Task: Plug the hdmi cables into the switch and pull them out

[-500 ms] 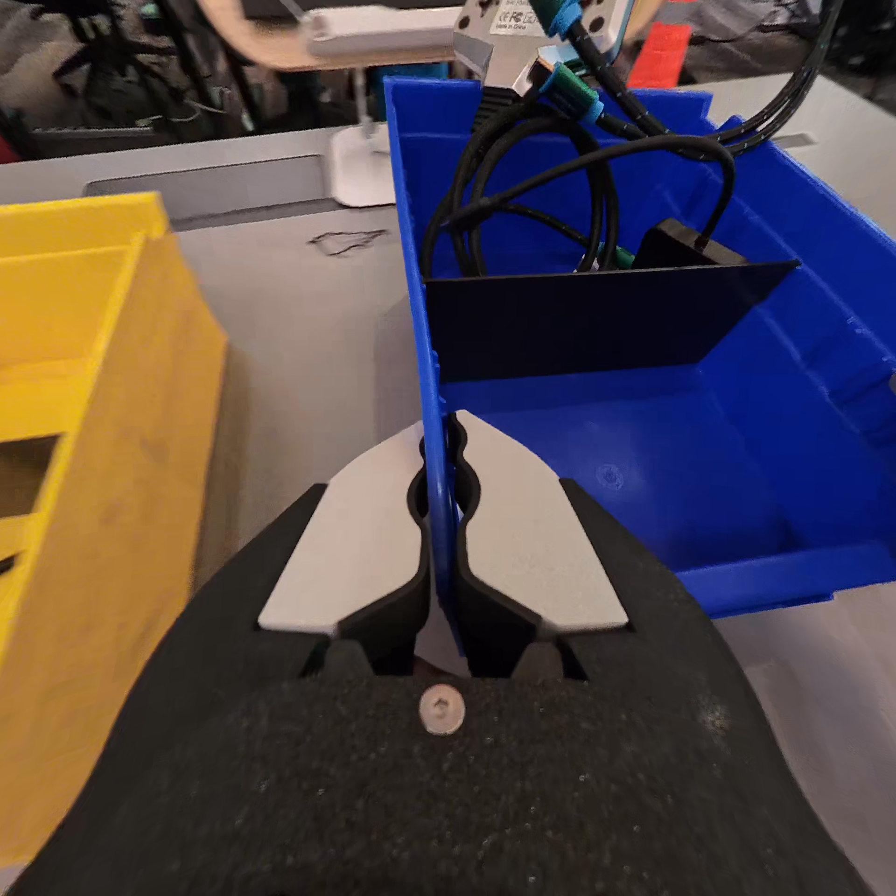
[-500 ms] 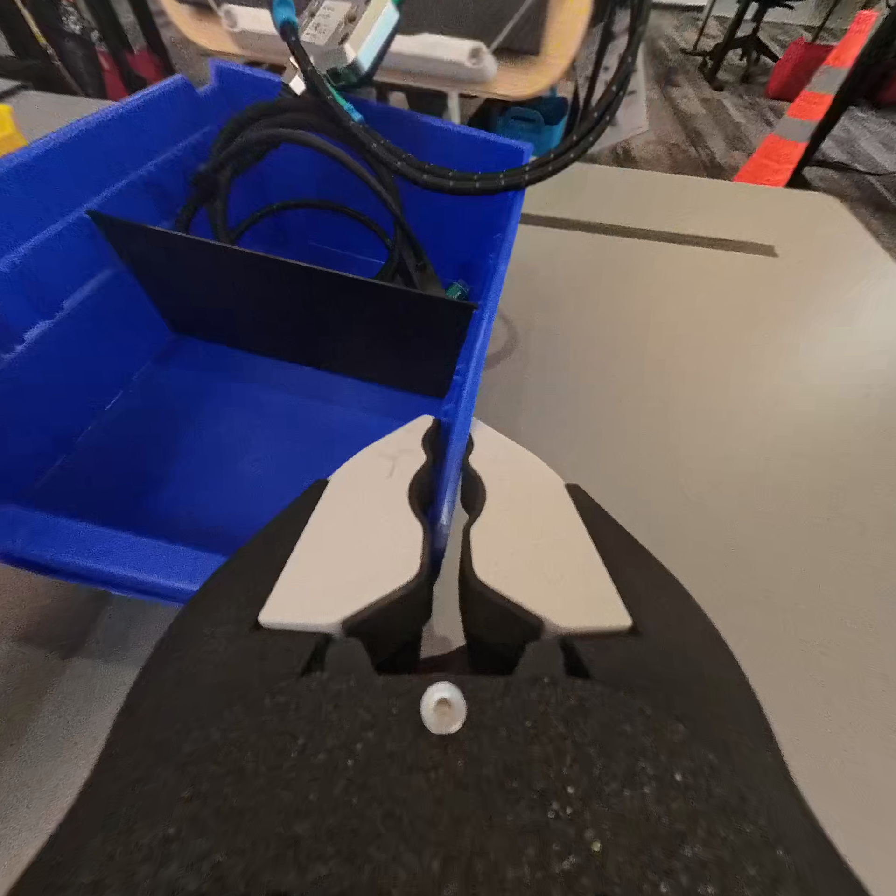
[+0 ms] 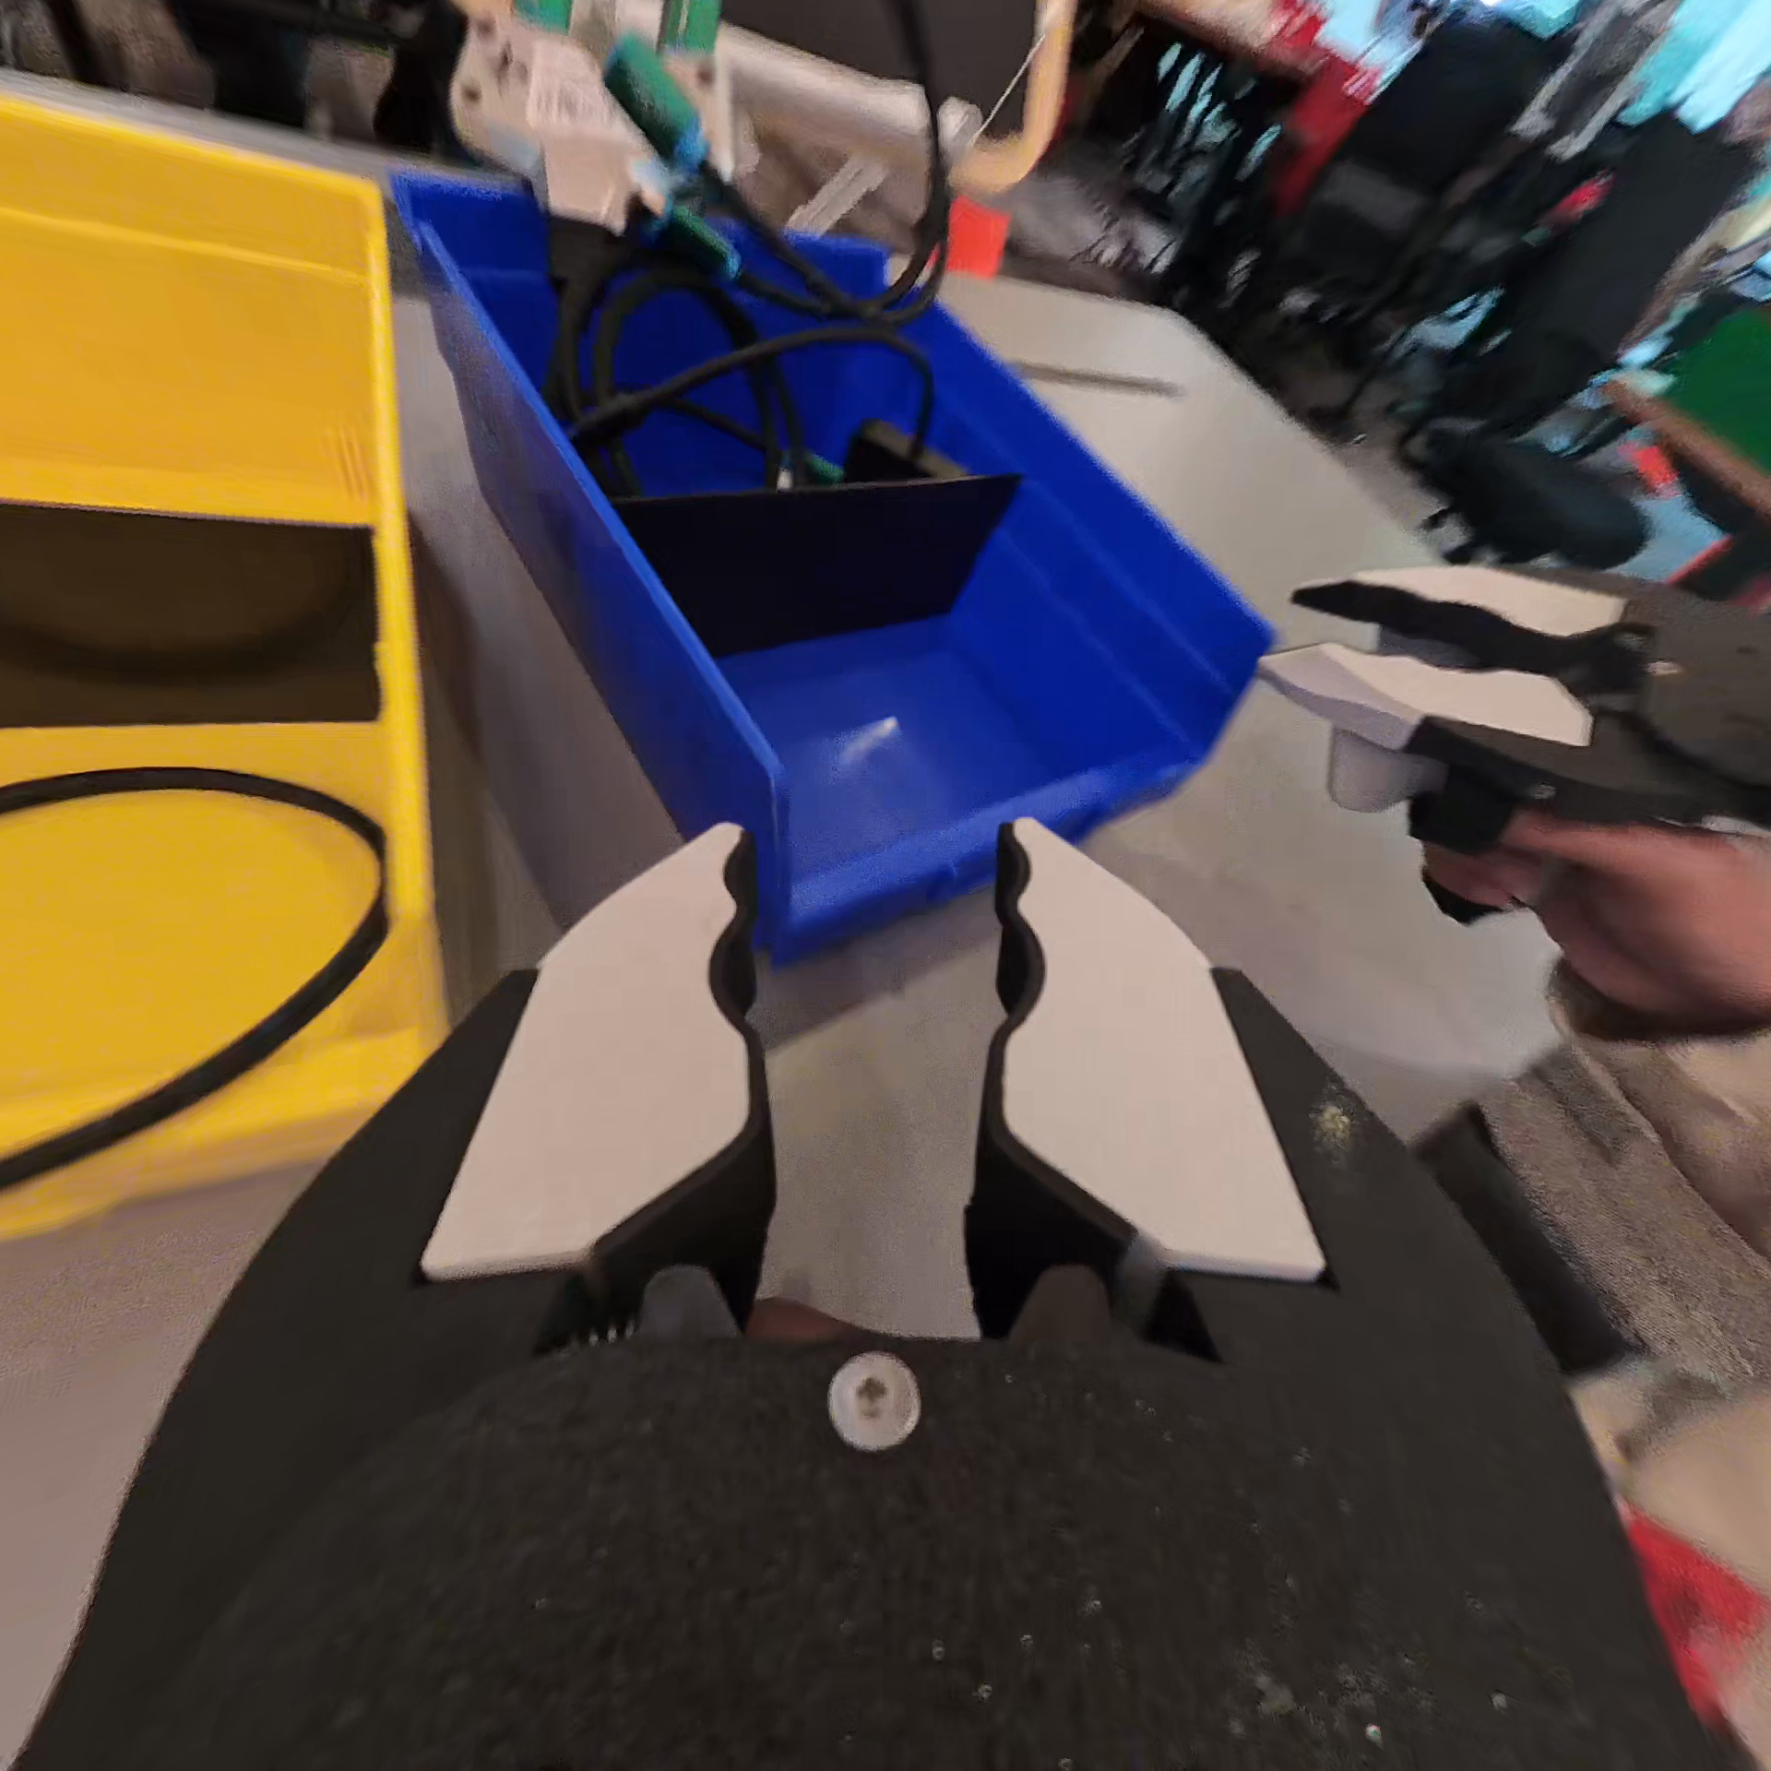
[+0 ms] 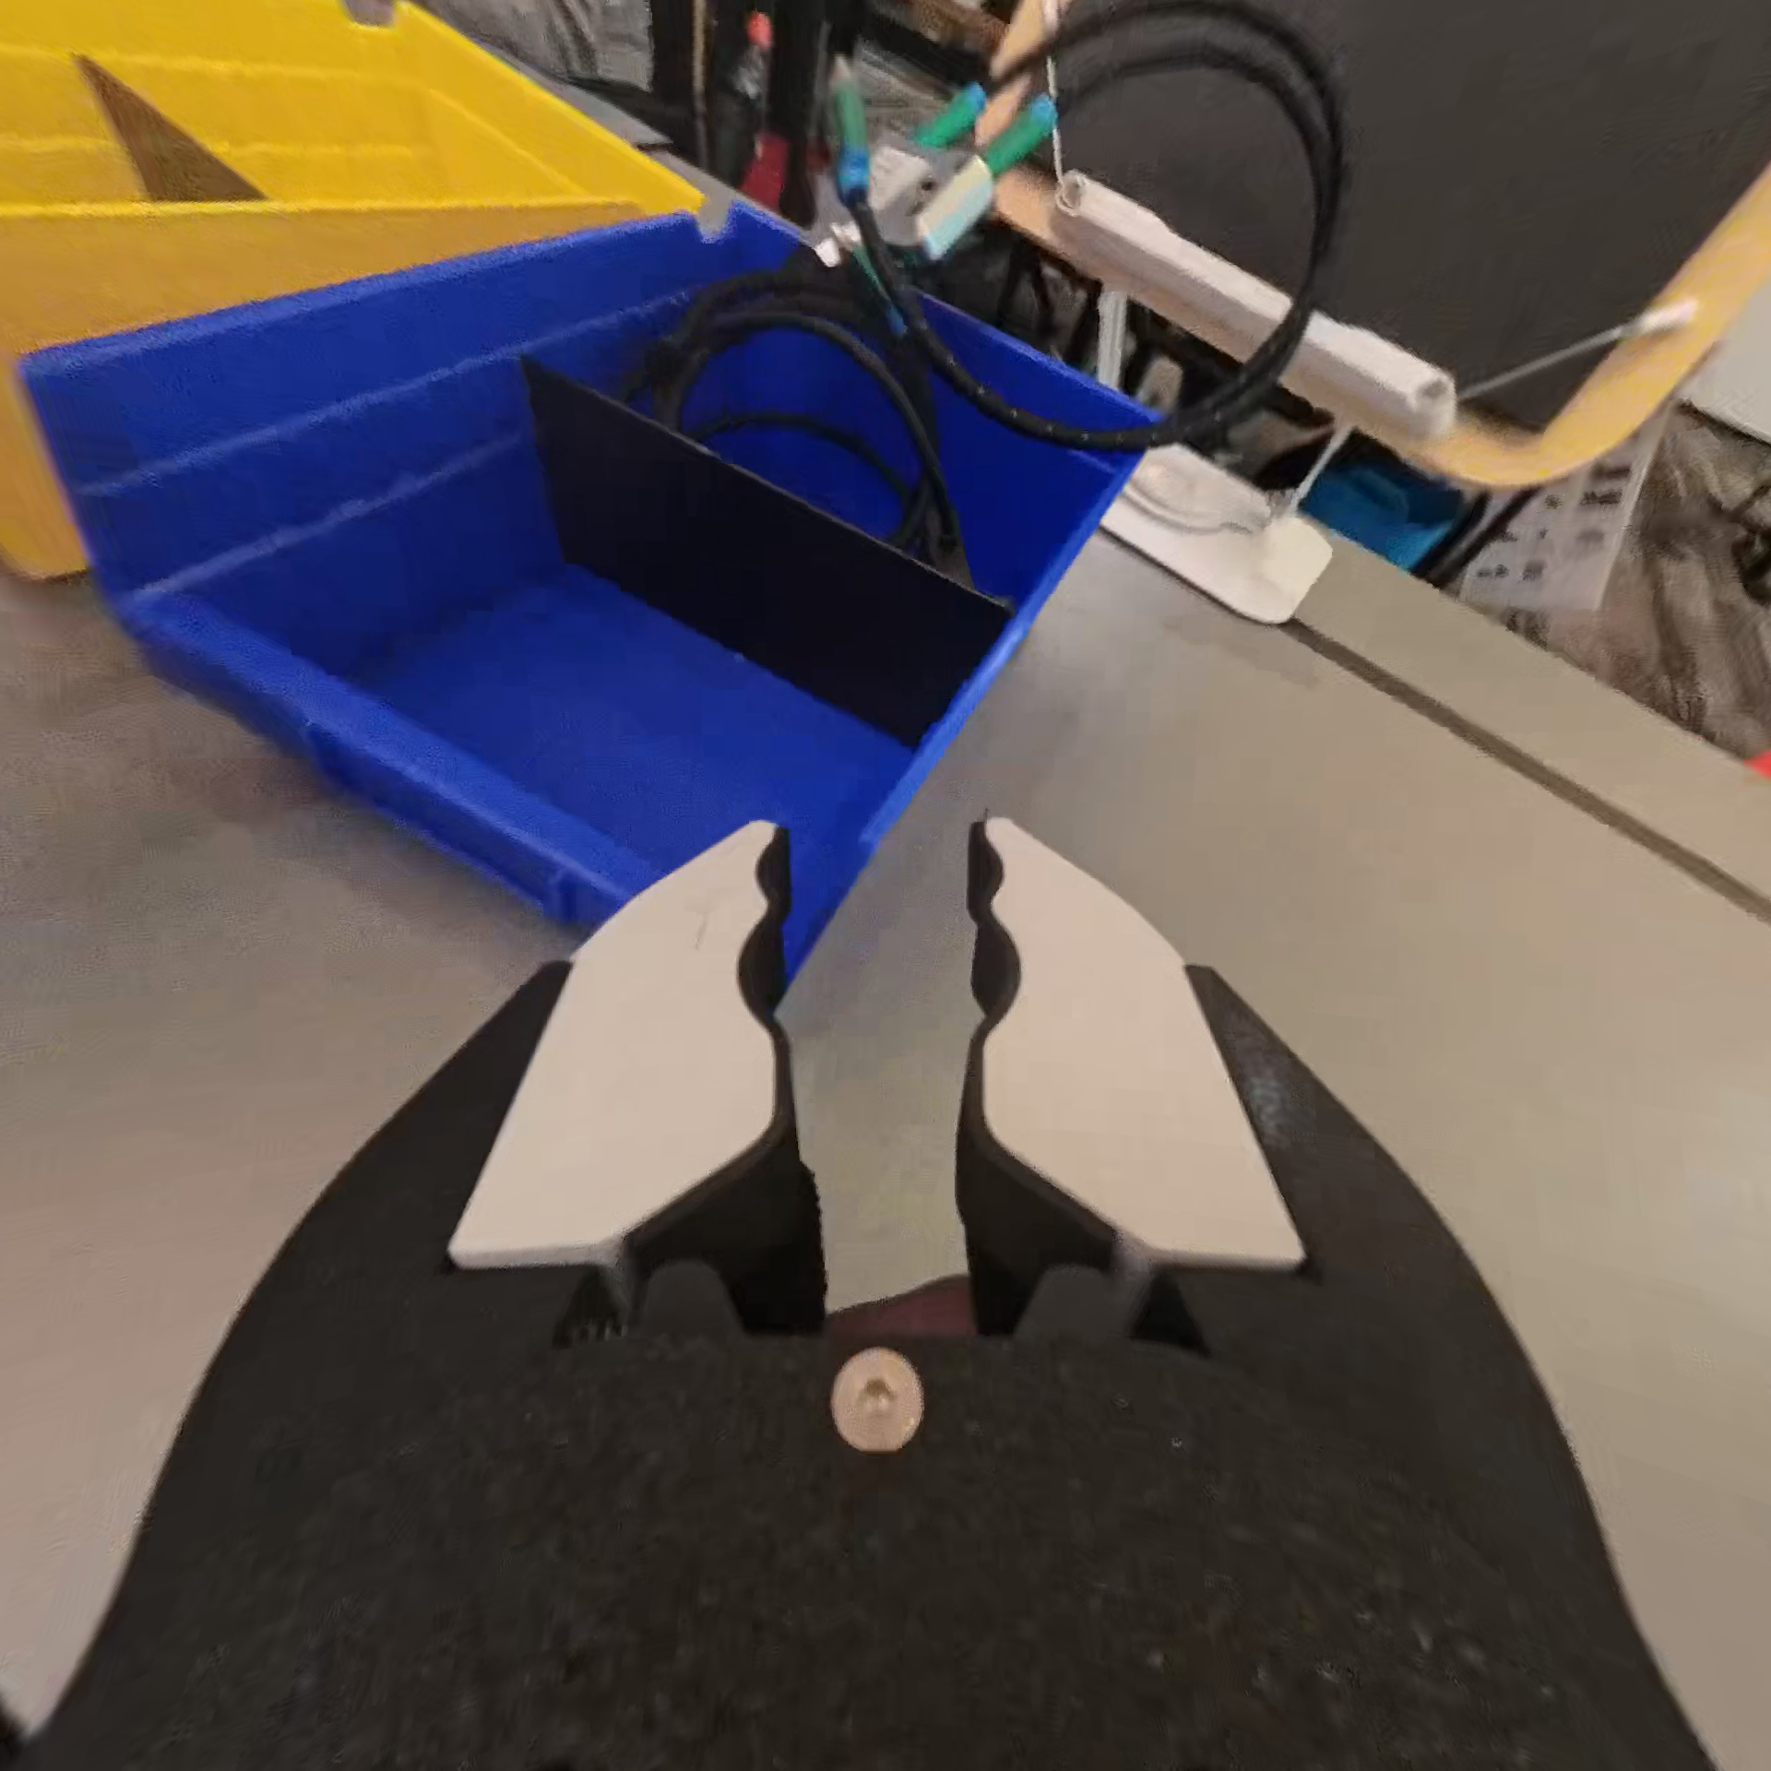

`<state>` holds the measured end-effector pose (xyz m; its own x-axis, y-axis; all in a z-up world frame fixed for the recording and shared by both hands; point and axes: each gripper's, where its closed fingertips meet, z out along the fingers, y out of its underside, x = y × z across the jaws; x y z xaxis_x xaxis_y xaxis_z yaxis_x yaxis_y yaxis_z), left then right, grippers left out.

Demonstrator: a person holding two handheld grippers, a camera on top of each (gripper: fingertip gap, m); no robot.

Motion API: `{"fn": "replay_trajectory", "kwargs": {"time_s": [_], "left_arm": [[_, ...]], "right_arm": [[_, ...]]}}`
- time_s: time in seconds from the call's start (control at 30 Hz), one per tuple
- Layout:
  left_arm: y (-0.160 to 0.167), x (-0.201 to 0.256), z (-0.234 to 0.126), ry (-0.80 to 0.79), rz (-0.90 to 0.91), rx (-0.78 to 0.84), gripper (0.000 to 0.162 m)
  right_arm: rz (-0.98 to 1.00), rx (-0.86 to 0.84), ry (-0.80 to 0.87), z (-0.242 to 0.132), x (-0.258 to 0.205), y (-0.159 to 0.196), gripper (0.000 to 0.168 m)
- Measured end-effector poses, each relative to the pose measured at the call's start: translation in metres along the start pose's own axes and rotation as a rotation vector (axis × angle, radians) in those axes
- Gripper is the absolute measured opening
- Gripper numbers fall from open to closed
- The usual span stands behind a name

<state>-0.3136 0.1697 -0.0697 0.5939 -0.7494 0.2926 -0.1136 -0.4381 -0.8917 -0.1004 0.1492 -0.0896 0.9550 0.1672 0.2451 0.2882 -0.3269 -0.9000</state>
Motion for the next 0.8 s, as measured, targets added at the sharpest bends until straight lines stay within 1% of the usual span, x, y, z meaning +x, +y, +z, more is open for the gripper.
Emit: {"fn": "replay_trajectory", "kwargs": {"time_s": [0.03, 0.07, 0.13, 0.2, 0.27, 0.33, 0.37, 0.43, 0.47, 0.5, 0.53, 0.57, 0.63, 0.67, 0.73, 0.8], "left_arm": [[0.000, -0.003, -0.026, 0.003, 0.026, 0.045, 0.046], [0.001, -0.017, -0.050, -0.049, 0.059, 0.079, 0.045], [0.006, -0.072, -0.092, -0.248, 0.119, 0.089, 0.036], [0.015, -0.140, -0.121, -0.411, 0.121, -0.001, 0.037], [0.022, -0.202, -0.136, -0.522, 0.108, -0.117, 0.054], [0.013, -0.239, -0.130, -0.522, 0.108, -0.127, 0.061], [0.006, -0.251, -0.121, -0.501, 0.112, -0.111, 0.062], [-0.010, -0.267, -0.096, -0.418, 0.085, -0.077, 0.061], [-0.014, -0.273, -0.083, -0.373, 0.055, -0.073, 0.055], [-0.015, -0.279, -0.071, -0.342, 0.036, -0.089, 0.043], [-0.010, -0.282, -0.061, -0.323, 0.035, -0.124, 0.028], [-0.006, -0.284, -0.055, -0.329, 0.046, -0.149, 0.005], [-0.001, -0.279, -0.057, -0.391, 0.070, -0.141, 0.003], [0.003, -0.271, -0.060, -0.404, 0.059, -0.139, 0.003], [0.014, -0.250, -0.072, -0.432, 0.062, -0.137, 0.004], [0.028, -0.228, -0.087, -0.466, 0.075, -0.145, 0.005]], "right_arm": [[-0.036, 0.025, -0.037, -0.017, -0.006, 0.002, 0.033], [-0.046, 0.025, -0.079, -0.033, -0.015, 0.009, 0.033], [0.007, 0.030, -0.201, -0.065, -0.041, 0.026, 0.033], [0.080, 0.034, -0.336, -0.091, -0.072, 0.041, 0.030], [0.181, 0.018, -0.401, -0.103, -0.094, 0.050, 0.029], [0.295, 0.017, -0.447, -0.105, -0.111, 0.047, 0.029], [0.330, 0.016, -0.467, -0.103, -0.120, 0.045, 0.030], [0.353, -0.009, -0.480, -0.095, -0.134, 0.042, 0.031], [0.351, -0.021, -0.488, -0.091, -0.141, 0.039, 0.031], [0.348, -0.024, -0.498, -0.087, -0.148, 0.033, 0.031], [0.341, -0.026, -0.504, -0.081, -0.155, 0.027, 0.031], [0.327, -0.039, -0.499, -0.074, -0.163, 0.022, 0.031], [0.288, -0.099, -0.473, -0.055, -0.182, 0.016, 0.033], [0.269, -0.125, -0.459, -0.043, -0.192, 0.012, 0.041], [0.244, -0.117, -0.424, -0.018, -0.212, -0.006, 0.062], [0.240, -0.076, -0.415, 0.003, -0.234, -0.028, 0.073]]}}
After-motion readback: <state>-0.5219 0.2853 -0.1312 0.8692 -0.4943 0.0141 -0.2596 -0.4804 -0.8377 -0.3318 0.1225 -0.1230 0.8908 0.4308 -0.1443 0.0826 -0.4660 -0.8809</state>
